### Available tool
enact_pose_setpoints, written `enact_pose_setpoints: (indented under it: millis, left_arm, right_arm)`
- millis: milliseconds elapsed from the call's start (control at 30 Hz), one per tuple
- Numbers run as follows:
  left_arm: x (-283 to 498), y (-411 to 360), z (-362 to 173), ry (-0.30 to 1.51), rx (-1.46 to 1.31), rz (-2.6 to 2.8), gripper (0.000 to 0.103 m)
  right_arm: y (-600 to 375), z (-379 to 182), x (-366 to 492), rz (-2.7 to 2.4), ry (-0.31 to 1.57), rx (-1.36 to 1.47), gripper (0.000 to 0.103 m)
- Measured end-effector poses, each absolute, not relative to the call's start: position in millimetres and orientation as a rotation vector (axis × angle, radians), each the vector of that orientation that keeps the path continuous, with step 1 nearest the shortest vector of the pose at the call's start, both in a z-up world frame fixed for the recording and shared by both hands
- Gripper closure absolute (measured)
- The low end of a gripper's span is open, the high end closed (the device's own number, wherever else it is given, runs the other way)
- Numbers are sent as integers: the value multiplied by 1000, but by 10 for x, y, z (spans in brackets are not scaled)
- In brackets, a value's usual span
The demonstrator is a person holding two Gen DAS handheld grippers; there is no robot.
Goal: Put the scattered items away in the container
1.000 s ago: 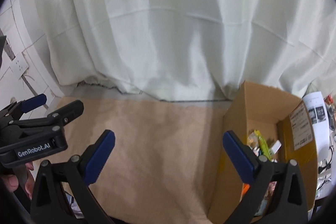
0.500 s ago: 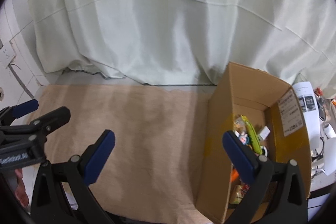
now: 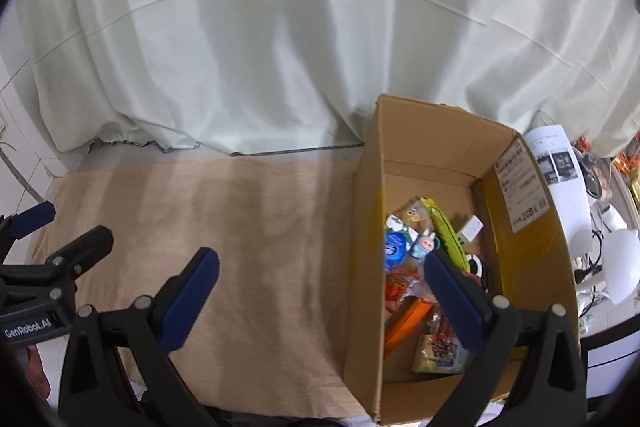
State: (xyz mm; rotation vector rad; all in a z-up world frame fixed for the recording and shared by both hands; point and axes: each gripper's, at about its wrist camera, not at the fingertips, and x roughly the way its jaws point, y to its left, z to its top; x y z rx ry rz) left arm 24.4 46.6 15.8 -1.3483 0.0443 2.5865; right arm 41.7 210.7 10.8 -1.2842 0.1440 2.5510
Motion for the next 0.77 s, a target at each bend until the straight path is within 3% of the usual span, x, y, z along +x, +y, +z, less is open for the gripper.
enact_pose_setpoints:
  millis: [767]
  left_arm:
    - [194,480,196,15,-1328,2562,0]
  right_arm:
    - [2156,115,421,2542,165,-1277,0]
